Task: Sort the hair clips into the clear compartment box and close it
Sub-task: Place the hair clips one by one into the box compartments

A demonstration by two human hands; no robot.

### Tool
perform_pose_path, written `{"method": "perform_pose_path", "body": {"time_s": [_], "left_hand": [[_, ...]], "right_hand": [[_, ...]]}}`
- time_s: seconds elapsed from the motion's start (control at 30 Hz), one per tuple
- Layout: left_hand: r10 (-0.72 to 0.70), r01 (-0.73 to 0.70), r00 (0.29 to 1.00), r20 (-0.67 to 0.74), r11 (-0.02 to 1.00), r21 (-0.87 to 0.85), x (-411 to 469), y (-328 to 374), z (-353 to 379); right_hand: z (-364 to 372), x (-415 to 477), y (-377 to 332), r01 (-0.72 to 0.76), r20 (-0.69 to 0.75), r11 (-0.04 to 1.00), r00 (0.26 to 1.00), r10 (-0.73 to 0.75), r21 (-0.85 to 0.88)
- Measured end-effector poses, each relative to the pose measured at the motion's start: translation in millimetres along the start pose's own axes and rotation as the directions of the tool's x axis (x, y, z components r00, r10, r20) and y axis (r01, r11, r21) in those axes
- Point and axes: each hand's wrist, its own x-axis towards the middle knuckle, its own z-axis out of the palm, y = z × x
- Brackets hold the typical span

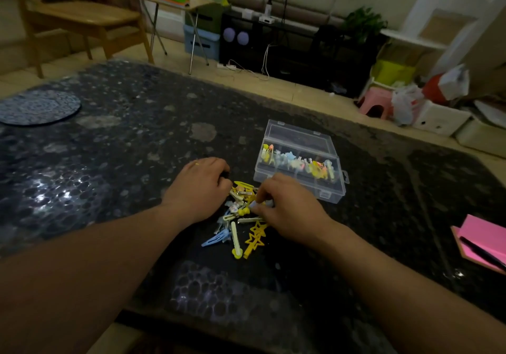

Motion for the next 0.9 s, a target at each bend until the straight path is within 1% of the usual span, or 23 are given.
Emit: {"method": "perform_pose_path", "body": {"time_s": [0.13,0.23,0.3,0.4,0.47,0.5,0.57,0.7,0.73,0.8,0.9], "left_hand": [[0.003,-0.003,1.000,-0.005,1.000,0.004,1.3,-1.2,1.0],[0.009,-0.009,1.000,0.000,1.000,0.009,2.8,-2.2,2.0],[0.009,-0.009,1.000,0.001,1.000,0.012,2.8,-2.4,2.4],[0.011,-0.011,1.000,-0.003,1.000,0.010,1.7,-2.1,2.2],[0.014,-0.014,1.000,-0.008,1.000,0.012,1.5,-2.4,2.3],[0.016,-0.016,1.000,-0.009,1.000,0.013,1.4,-2.6,2.3],[0.018,-0.018,1.000,-0.006,1.000,0.015,1.3,-3.2,2.6],[0.023,-0.022,1.000,-0.004,1.000,0.015,1.4,-4.4,3.5],[0.025,-0.025,1.000,-0.007,1.000,0.017,1.6,-4.7,4.0],[0.025,-0.025,1.000,-0.009,0.999,0.020,1.9,-5.6,5.2],[0.023,-0.023,1.000,-0.014,1.000,0.018,1.9,-6.2,6.5]], "right_hand": [[-7.0,-0.9,-1.0,0.011,0.048,0.999,0.999,-0.012,0.033],[-10.9,0.0,-0.7,0.034,0.088,0.999,0.996,-0.035,0.012],[-12.8,3.0,-1.3,0.058,0.107,0.998,0.993,-0.055,-0.029],[-13.5,9.6,-6.3,0.080,0.159,0.987,0.986,-0.057,-0.138],[-12.7,12.7,-9.0,0.098,0.162,0.980,0.984,-0.070,-0.175],[-12.5,13.0,-10.2,0.095,0.153,0.981,0.986,-0.069,-0.167],[-13.3,10.7,-11.9,0.058,0.135,0.994,0.990,-0.044,-0.098],[-24.5,4.9,-6.5,-0.040,0.044,0.991,0.998,0.034,0.131],[-31.1,6.4,-1.4,-0.068,0.001,0.981,0.998,0.070,0.184],[-49.4,15.0,15.4,-0.147,-0.098,0.960,0.980,0.174,0.237],[-75.0,35.8,55.4,-0.283,-0.221,0.934,0.918,0.329,0.218]]}}
